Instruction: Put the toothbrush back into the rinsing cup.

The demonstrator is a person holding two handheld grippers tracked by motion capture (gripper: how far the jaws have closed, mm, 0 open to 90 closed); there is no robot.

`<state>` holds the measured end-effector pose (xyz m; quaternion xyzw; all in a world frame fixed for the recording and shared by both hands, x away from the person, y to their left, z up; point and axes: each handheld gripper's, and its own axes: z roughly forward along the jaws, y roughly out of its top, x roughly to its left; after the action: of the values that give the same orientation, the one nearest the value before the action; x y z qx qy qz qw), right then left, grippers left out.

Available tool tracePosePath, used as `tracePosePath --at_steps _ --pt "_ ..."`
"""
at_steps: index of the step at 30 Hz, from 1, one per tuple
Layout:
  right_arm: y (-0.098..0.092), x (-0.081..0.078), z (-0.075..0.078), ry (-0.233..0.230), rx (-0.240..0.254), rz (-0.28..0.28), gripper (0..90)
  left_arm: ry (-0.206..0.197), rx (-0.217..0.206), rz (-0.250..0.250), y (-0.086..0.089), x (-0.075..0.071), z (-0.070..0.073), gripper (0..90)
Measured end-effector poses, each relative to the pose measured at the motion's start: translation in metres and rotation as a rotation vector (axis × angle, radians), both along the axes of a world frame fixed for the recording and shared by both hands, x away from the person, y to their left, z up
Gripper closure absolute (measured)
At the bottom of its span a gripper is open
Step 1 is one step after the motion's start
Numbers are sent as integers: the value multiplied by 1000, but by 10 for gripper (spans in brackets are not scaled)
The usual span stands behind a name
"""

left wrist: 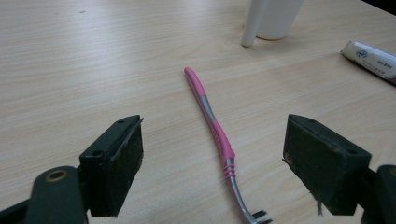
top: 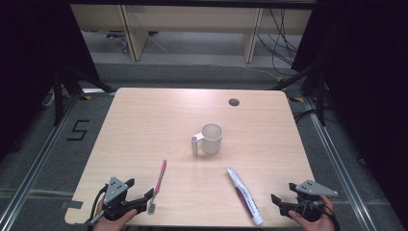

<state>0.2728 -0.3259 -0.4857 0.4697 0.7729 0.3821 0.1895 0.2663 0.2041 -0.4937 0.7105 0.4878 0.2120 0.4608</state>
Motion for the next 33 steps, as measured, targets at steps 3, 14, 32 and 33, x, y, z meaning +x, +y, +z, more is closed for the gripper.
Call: tracePosePath --at_steps 3,14,32,33 --pt "-1 0 0 -10 -10 5 199 -4 -4 -4 1 1 0 199" --pt "-2 1 0 -14 -5 -1 219 -33 31 -31 5 7 4 380" --pt "-4 3 -2 -5 -3 3 233 -87 195 -215 -23 43 6 897" --pt "-4 3 -3 -3 -5 3 234 -72 222 -229 -25 51 5 897"
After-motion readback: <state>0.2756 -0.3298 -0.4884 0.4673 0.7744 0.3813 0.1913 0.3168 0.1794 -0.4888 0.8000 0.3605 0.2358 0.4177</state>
